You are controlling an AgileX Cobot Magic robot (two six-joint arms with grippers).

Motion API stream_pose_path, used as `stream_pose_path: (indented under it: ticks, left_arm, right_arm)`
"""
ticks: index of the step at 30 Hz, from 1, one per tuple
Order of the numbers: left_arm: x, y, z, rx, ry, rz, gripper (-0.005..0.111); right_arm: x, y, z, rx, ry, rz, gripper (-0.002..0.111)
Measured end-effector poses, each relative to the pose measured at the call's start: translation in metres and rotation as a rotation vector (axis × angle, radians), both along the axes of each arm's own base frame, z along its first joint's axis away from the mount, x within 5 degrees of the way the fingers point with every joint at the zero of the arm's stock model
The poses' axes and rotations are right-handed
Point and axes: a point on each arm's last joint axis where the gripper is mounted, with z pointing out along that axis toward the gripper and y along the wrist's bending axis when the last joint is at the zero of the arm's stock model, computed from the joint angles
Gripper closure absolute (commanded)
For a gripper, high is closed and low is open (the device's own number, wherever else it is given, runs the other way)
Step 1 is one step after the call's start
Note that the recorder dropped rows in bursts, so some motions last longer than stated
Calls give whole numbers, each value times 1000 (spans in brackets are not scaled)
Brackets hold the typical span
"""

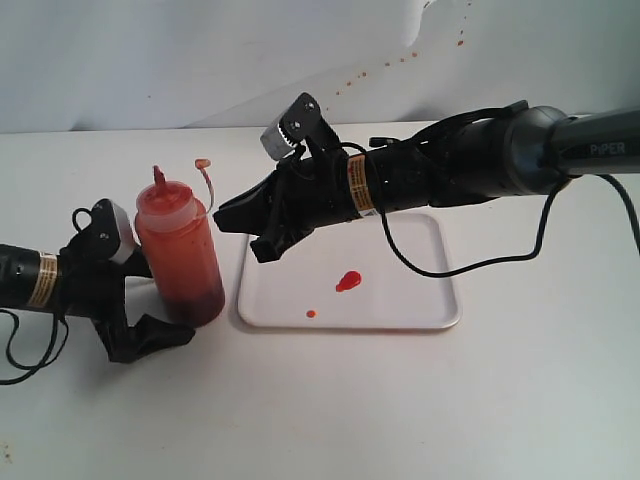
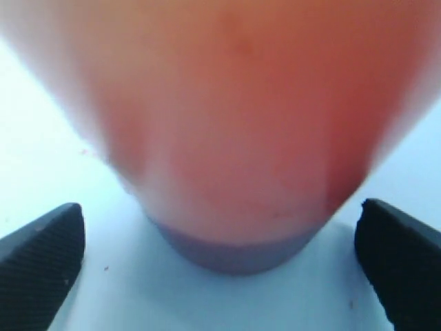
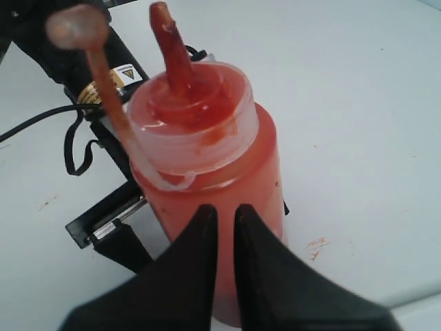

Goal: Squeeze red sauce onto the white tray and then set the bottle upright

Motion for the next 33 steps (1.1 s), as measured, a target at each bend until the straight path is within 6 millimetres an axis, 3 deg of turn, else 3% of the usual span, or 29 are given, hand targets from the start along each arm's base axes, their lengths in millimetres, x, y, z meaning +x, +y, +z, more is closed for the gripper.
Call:
stream_pose_path:
  ticks: [6, 18, 27, 33]
  left_arm:
    - [-4, 10, 10, 98, 59, 151, 2]
    - [-12, 45, 43, 392, -35, 479, 2]
    - [-13, 50, 70, 294, -88, 561, 2]
    - [-28, 72, 92, 24, -119, 544, 2]
  right_arm:
    - [0, 0, 0, 0, 0, 0, 99]
    - [1, 0, -1, -8, -3, -11, 99]
    - [10, -5, -6, -84, -32, -112, 99]
    - [17, -18, 1, -96, -51, -141, 108]
